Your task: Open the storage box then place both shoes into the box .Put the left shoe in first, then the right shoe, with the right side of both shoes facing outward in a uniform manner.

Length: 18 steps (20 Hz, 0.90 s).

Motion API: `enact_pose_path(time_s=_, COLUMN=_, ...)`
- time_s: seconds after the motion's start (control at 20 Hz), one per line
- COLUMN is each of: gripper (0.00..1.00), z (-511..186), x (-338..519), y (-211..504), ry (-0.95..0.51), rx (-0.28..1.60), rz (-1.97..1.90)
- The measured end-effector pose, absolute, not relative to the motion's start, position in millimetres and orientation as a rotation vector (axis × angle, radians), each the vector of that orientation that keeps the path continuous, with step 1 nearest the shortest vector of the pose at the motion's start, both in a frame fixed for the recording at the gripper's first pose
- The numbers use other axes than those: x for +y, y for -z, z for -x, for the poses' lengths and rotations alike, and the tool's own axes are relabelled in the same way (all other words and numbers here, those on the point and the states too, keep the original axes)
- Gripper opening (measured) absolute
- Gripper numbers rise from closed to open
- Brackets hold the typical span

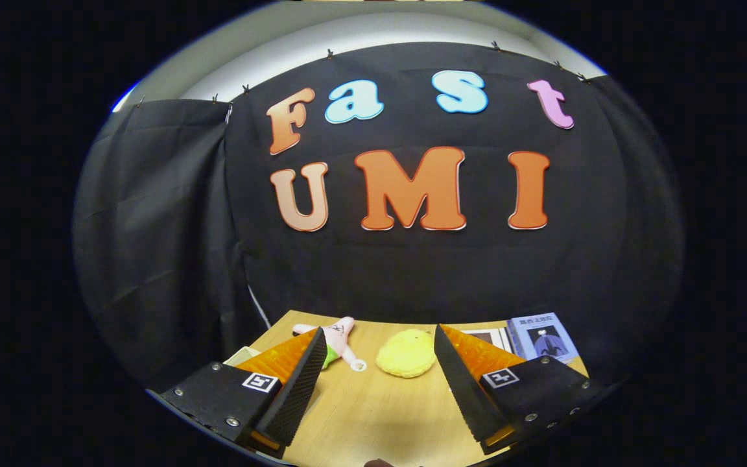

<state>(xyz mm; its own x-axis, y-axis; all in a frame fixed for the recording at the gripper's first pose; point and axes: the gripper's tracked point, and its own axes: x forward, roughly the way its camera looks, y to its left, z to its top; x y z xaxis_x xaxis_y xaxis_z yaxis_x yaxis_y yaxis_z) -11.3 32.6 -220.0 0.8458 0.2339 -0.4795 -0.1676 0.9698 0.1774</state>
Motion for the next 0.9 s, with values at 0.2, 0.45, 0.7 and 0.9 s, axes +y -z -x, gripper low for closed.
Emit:
enact_pose_path(time_s=0.2, gripper=0.98, z=11.2, x=-26.4, y=188.4, ry=-0.121, rx=0.423, rz=-0.09)
enact_pose_path(time_s=0.45, gripper=0.98, z=13.1, x=-77.8, y=162.7, ry=-0.037, rx=0.349, rz=-0.043)
enact_pose_path(time_s=0.7, gripper=0.98, z=11.4, x=-108.0, y=142.1, ry=0.009, rx=0.276, rz=-0.025)
enact_pose_path(time_s=0.9, gripper=0.99, z=7.8, x=-121.8, y=134.6, ry=0.024, rx=0.227, rz=-0.049)
